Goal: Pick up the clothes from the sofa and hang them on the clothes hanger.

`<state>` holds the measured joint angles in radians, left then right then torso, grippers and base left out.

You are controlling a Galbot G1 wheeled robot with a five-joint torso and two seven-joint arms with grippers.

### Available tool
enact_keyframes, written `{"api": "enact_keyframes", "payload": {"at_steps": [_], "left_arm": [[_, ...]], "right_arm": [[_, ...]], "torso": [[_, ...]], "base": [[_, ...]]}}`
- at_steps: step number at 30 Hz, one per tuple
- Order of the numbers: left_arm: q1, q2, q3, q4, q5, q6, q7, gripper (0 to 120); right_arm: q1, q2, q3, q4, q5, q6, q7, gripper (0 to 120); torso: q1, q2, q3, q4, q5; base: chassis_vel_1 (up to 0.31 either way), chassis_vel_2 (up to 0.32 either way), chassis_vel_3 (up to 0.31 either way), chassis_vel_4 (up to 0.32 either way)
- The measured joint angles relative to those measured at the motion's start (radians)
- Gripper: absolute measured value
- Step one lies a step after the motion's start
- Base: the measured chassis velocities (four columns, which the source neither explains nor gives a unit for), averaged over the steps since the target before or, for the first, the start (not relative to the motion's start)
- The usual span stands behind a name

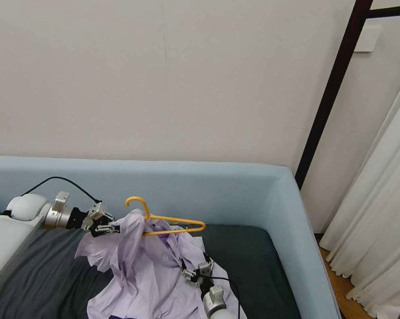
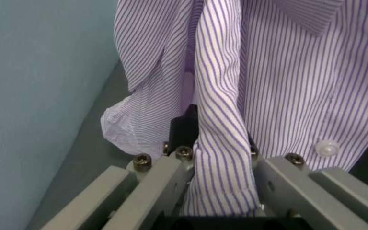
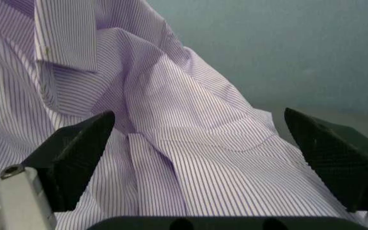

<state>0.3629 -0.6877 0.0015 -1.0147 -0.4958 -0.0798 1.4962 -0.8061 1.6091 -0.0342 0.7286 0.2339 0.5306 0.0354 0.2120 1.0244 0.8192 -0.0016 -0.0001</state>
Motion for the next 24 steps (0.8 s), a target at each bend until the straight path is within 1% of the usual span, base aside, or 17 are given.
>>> {"api": "enact_keyframes", "payload": {"at_steps": [5,8,9,12,15,20,22,24], "left_arm": [[0.0,0.0,-0.001,0.0,-0.006,0.0,-0.003,2],[-0.003,-0.002,-0.001,0.002,-0.007,0.0,-0.004,2],[-0.003,-0.002,-0.001,0.002,-0.007,0.0,-0.004,2],[-0.005,-0.006,-0.001,0.004,-0.007,0.0,-0.005,2],[-0.001,-0.007,-0.001,0.001,-0.007,0.0,-0.005,2],[0.004,-0.004,-0.003,-0.004,-0.007,0.0,-0.005,2],[0.005,-0.003,-0.004,-0.006,-0.007,0.0,-0.005,2],[0.007,0.0,-0.007,-0.011,-0.008,0.0,-0.005,2]], "right_arm": [[-0.007,0.0,-0.011,0.009,0.003,0.001,-0.025,100],[-0.025,-0.001,-0.031,0.025,0.036,0.006,-0.116,98],[-0.025,-0.001,-0.031,0.025,0.036,0.006,-0.116,98],[-0.038,-0.001,-0.045,0.041,0.053,0.012,-0.184,98],[-0.038,-0.001,-0.043,0.046,0.076,0.015,-0.187,98],[-0.022,-0.001,-0.04,0.058,0.169,0.015,-0.172,98],[-0.02,-0.001,-0.04,0.058,0.176,0.013,-0.17,98],[-0.017,-0.001,-0.04,0.057,0.184,0.008,-0.167,95]], "torso": [[0.0,0.0,0.0,0.0001,0.0],[0.0,0.0,0.0,-0.0001,0.0],[0.0,0.0,0.0,-0.0001,0.0],[0.0,0.0,0.0,0.0002,0.0001],[0.0,0.0,0.0,0.0001,0.0001],[0.0,0.0,0.0,0.0,0.0001],[0.0,0.0,0.0,0.0,0.0],[0.0,0.0,0.0,0.0,0.0001]], "base": [[0.0,0.0,0.0,0.0],[0.0,0.0,0.0,0.0],[0.0,0.0,0.0,0.0],[0.0,0.0,0.0,0.0],[0.0,0.0,0.0,0.0],[0.0,0.0,0.0,0.0],[0.0,0.0,0.0,0.0],[0.0,0.0,0.0,0.0]]}}
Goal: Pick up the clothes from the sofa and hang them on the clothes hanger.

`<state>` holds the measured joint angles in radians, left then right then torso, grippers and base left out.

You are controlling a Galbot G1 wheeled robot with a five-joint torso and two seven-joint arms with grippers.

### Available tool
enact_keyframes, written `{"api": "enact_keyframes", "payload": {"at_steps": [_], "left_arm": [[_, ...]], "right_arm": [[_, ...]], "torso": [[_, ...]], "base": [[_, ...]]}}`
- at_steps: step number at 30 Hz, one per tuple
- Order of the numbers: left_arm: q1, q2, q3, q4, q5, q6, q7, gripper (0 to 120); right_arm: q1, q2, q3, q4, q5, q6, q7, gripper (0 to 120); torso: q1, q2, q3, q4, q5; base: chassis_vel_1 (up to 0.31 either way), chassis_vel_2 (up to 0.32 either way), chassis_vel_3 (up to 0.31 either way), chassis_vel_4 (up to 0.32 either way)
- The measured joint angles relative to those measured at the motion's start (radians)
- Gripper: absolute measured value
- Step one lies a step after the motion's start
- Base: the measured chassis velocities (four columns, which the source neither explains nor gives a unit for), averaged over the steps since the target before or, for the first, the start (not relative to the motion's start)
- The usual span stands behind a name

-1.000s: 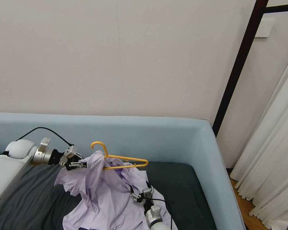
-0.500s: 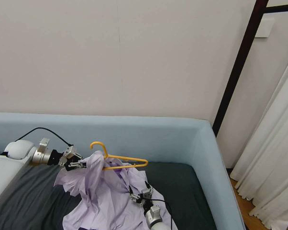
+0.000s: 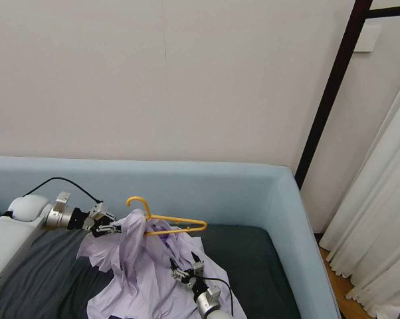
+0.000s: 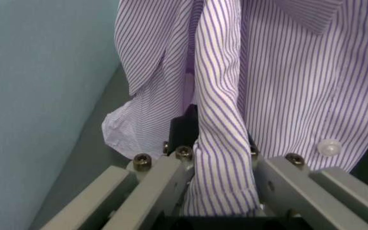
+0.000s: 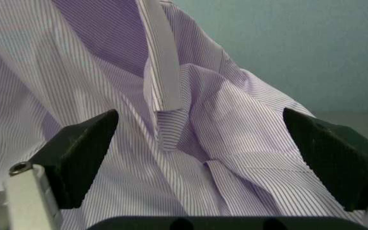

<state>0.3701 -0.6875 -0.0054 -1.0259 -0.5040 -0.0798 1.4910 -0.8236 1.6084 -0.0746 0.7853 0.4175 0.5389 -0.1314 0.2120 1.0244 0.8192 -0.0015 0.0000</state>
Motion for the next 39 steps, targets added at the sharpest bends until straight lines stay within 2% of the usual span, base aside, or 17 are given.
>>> {"api": "enact_keyframes", "payload": {"at_steps": [2,6,8,12,13,16,17,20,21,26,33,36,38,39], "left_arm": [[0.003,0.001,-0.003,-0.002,0.0,0.0,0.0,2],[0.009,0.005,-0.008,-0.005,0.0,-0.001,0.0,2],[0.01,0.005,-0.009,-0.005,0.0,-0.002,0.0,2],[0.012,0.005,-0.01,-0.005,0.001,-0.004,0.001,2],[0.012,0.005,-0.01,-0.005,0.001,-0.004,0.001,2],[0.012,0.005,-0.01,-0.005,0.001,-0.005,0.001,2],[0.012,0.005,-0.01,-0.005,0.001,-0.005,0.001,2],[0.012,0.008,-0.01,-0.006,0.001,-0.005,0.002,2],[0.012,0.008,-0.01,-0.006,0.001,-0.005,0.002,2],[0.012,0.007,-0.012,-0.002,0.001,-0.007,0.003,2],[0.003,-0.001,-0.012,0.018,0.0,-0.021,0.004,2],[0.003,-0.009,-0.017,0.034,0.004,-0.028,0.008,2],[0.003,-0.011,-0.017,0.037,0.005,-0.029,0.009,2],[-0.002,-0.02,-0.015,0.045,0.008,-0.031,0.014,2]], "right_arm": [[0.0,0.0,0.0,-0.002,0.002,-0.003,0.004,92],[0.001,0.0,0.0,-0.004,0.013,-0.017,0.015,74],[0.002,0.0,0.0,-0.003,0.018,-0.019,0.014,70],[0.001,0.0,-0.004,0.002,0.037,-0.022,-0.011,52],[0.001,0.0,-0.004,0.002,0.037,-0.022,-0.011,52],[-0.001,0.0,-0.005,0.005,0.035,-0.023,-0.027,36],[-0.001,0.0,-0.005,0.005,0.035,-0.023,-0.027,36],[0.0,0.0,-0.006,0.006,0.021,-0.032,-0.027,22],[0.0,0.0,-0.006,0.006,0.021,-0.032,-0.027,22],[0.0,0.0,-0.008,0.047,0.035,-0.055,-0.006,1],[-0.007,-0.01,-0.052,0.199,0.125,-0.12,0.008,0],[-0.002,-0.101,-0.088,0.307,0.182,-0.155,-0.018,0],[0.0,-0.116,-0.091,0.32,0.19,-0.16,-0.021,0],[0.011,-0.163,-0.098,0.357,0.208,-0.176,-0.029,0]], "torso": [[0.0,0.0,0.0,0.0,0.0],[0.0,0.0,0.0,0.0,0.0],[0.0,0.0,0.0,0.0001,0.0],[0.0,0.0,0.0,0.0,0.0],[0.0,0.0,0.0,0.0,0.0],[0.0,0.0,0.0,0.0,0.0],[0.0,0.0,0.0,0.0,0.0],[0.0,0.0,0.0,0.0,0.0],[0.0,0.0,0.0,0.0,0.0],[0.0,0.0,0.0,0.0,0.0],[0.0,0.0,0.0,0.0003,0.0003],[0.0,0.0,0.0,0.0003,-0.0001],[0.0,0.0,0.0,0.0002,-0.0001],[0.0,0.0,0.0,-0.0001,-0.0001]], "base": [[0.0,0.0,0.0,0.0],[0.0,0.0,0.0,0.0],[0.0,0.0,0.0,0.0],[0.0,0.0,0.0,0.0],[0.0,0.0,0.0,0.0],[0.0,0.0,0.0,0.0],[0.0,0.0,0.0,0.0],[0.0,0.0,0.0,0.0],[0.0,0.0,0.0,0.0],[0.0,0.0,0.0,0.0],[0.0,0.0,0.0,0.0],[0.0,0.0,0.0,0.0],[0.0,0.0,0.0,0.0],[0.0,0.0,0.0,0.0]]}}
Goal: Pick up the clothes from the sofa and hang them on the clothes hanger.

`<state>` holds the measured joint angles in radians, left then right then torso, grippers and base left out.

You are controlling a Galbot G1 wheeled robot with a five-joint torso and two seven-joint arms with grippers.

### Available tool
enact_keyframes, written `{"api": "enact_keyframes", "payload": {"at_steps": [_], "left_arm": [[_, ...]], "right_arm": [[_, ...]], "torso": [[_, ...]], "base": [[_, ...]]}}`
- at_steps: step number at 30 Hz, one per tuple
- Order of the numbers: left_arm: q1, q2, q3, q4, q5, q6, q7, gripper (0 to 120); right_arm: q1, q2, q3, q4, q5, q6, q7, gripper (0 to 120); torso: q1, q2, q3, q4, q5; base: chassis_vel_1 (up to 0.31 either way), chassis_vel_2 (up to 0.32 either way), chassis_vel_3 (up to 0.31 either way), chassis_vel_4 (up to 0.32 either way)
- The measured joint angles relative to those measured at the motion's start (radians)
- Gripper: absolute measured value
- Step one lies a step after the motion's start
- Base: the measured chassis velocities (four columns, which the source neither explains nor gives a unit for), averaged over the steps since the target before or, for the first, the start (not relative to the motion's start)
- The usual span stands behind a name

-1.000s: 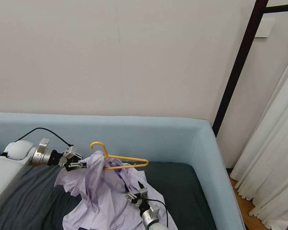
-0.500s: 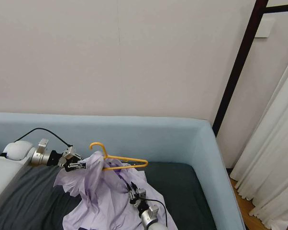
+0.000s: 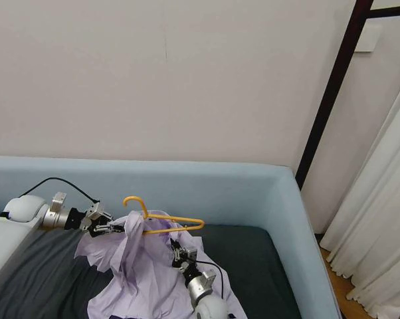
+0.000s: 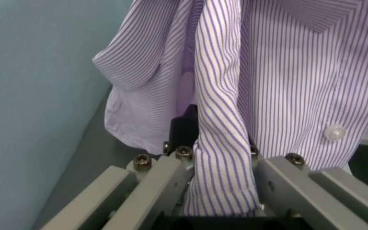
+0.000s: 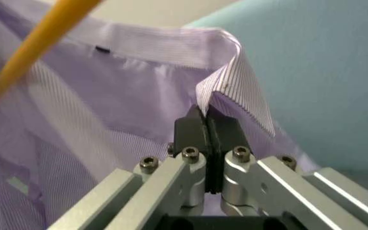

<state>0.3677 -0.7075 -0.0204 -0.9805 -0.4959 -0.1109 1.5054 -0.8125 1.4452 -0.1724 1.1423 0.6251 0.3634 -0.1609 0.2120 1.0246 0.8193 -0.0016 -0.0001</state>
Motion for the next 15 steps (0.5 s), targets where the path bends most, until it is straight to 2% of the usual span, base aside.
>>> {"api": "enact_keyframes", "payload": {"at_steps": [2,3,7,8,15], "left_arm": [[-0.017,-0.014,0.011,0.013,0.006,-0.003,0.006,2],[-0.017,-0.014,0.011,0.013,0.006,-0.003,0.006,2],[-0.056,-0.04,0.029,0.033,0.02,-0.01,0.013,2],[-0.056,-0.04,0.029,0.033,0.02,-0.01,0.013,2],[-0.097,-0.056,0.039,0.056,0.047,-0.033,0.007,2]], "right_arm": [[0.017,-0.057,-0.005,0.033,0.011,-0.015,-0.005,0],[0.017,-0.057,-0.005,0.033,0.011,-0.015,-0.005,0],[0.062,-0.174,-0.034,0.09,0.015,-0.051,-0.028,0],[0.062,-0.174,-0.034,0.09,0.015,-0.051,-0.028,0],[0.163,-0.302,-0.072,0.112,0.032,-0.072,-0.133,0]], "torso": [[0.0,0.0,0.0,-0.0001,0.0002],[0.0,0.0,0.0,-0.0001,0.0002],[0.0,0.0,0.0,-0.0001,0.0004],[0.0,0.0,0.0,-0.0001,0.0004],[0.0,0.0,0.0,0.0,0.0003]], "base": [[0.0,0.0,0.0,0.0],[0.0,0.0,0.0,0.0],[0.0,0.0,0.0,0.0],[0.0,0.0,0.0,0.0],[0.0,0.0,0.0,0.0]]}}
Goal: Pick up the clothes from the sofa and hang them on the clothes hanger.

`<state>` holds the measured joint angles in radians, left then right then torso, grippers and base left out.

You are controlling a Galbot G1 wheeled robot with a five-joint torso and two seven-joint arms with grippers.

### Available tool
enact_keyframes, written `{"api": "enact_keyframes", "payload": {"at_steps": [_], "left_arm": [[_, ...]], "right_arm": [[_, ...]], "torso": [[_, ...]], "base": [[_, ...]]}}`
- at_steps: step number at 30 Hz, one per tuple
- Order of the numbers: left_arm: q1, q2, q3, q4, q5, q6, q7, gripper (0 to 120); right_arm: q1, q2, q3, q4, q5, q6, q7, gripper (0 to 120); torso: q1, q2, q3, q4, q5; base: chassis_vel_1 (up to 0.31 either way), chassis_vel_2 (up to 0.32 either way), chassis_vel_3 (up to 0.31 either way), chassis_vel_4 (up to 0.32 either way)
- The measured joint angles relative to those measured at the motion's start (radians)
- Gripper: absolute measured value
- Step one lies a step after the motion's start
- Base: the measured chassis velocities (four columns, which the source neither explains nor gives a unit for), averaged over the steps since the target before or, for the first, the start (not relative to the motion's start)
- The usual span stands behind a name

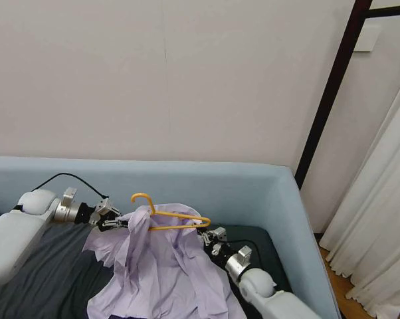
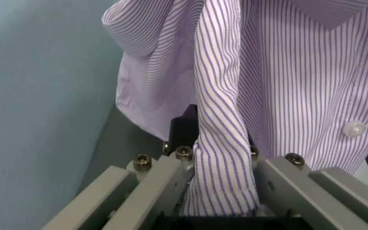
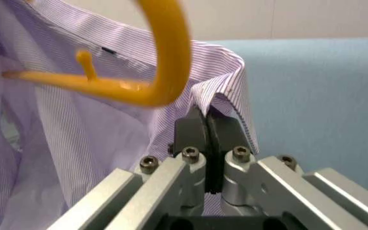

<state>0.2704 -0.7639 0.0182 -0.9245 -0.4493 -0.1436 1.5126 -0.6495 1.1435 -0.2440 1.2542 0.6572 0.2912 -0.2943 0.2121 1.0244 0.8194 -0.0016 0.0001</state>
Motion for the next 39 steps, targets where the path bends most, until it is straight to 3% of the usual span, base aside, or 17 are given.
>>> {"api": "enact_keyframes", "payload": {"at_steps": [12,16,27,39], "left_arm": [[-0.027,0.002,0.007,0.011,0.027,-0.02,-0.006,2],[-0.032,0.005,0.008,0.009,0.041,-0.02,-0.006,2],[-0.037,0.014,0.01,0.007,0.044,-0.02,-0.001,2],[-0.053,0.019,0.021,0.0,0.049,-0.015,-0.006,2]], "right_arm": [[0.081,-0.072,-0.01,0.004,0.04,-0.026,-0.159,0],[0.116,-0.089,0.03,-0.012,0.037,-0.047,-0.292,0],[0.158,-0.152,0.101,-0.04,-0.024,-0.081,-0.488,0],[0.193,-0.177,0.15,0.0,0.006,-0.097,-0.571,0]], "torso": [[0.0,0.0,0.0,0.0001,0.0],[0.0,0.0,0.0,0.0001,-0.0001],[0.0,0.0,0.0,0.0001,-0.0001],[0.0,0.0,0.0,0.0002,-0.0003]], "base": [[0.0,0.0,0.0,0.0],[0.0,0.0,0.0,0.0],[0.0,0.0,0.0,0.0],[0.0,0.0,0.0,0.0]]}}
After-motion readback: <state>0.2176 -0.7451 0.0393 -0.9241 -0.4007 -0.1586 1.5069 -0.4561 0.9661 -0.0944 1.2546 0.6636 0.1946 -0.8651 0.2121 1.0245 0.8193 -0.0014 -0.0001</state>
